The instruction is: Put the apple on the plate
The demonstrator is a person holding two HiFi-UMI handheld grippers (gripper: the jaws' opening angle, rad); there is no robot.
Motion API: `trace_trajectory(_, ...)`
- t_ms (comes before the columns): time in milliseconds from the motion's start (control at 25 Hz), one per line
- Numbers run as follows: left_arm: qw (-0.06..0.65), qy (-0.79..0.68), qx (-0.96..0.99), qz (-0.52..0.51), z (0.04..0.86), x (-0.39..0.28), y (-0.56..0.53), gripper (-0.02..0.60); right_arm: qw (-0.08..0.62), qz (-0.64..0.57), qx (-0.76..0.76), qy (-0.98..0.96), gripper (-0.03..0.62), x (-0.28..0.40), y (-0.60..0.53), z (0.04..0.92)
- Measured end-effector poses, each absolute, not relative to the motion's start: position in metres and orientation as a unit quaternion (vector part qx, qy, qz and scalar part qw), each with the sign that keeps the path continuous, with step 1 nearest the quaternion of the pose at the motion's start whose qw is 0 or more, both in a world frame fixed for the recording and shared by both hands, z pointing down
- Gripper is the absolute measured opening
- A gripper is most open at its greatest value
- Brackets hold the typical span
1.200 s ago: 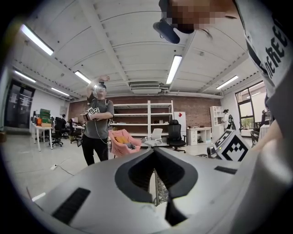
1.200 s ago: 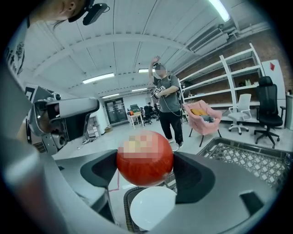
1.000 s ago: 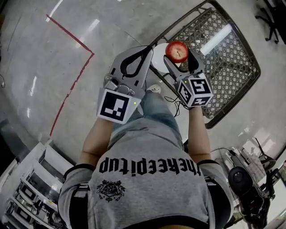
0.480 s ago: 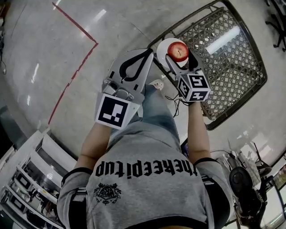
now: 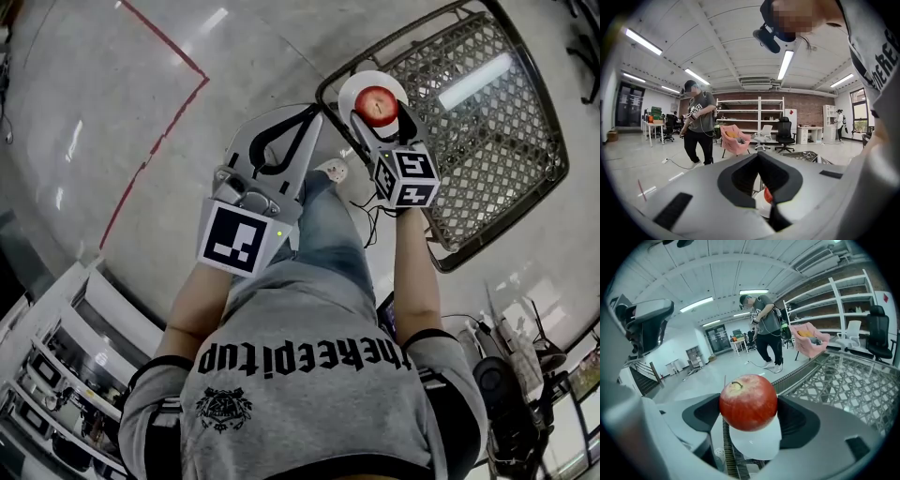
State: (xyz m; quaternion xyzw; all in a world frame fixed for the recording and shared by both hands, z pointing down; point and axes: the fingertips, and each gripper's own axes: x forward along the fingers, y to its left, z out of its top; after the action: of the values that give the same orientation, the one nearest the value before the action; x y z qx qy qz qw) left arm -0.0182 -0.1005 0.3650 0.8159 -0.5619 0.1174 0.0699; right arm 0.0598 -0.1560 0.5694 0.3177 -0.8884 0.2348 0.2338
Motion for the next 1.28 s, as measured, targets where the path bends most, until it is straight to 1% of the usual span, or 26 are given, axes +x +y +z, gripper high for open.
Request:
trace_trajectory(400, 0.082, -0.561, 0.813, 0.133, 0.388, -0.025, -0.097, 0.029, 0.267, 0.245, 0.319, -0.876, 0.403, 0.060, -0.157, 0.612)
trace_trajectory(1280, 0.073, -0.570, 0.806, 0.141, 0.383, -0.029, -0.097, 0.028, 0.266, 0.261, 0.325, -0.869, 0.405, 0.056, -0.162, 0.620)
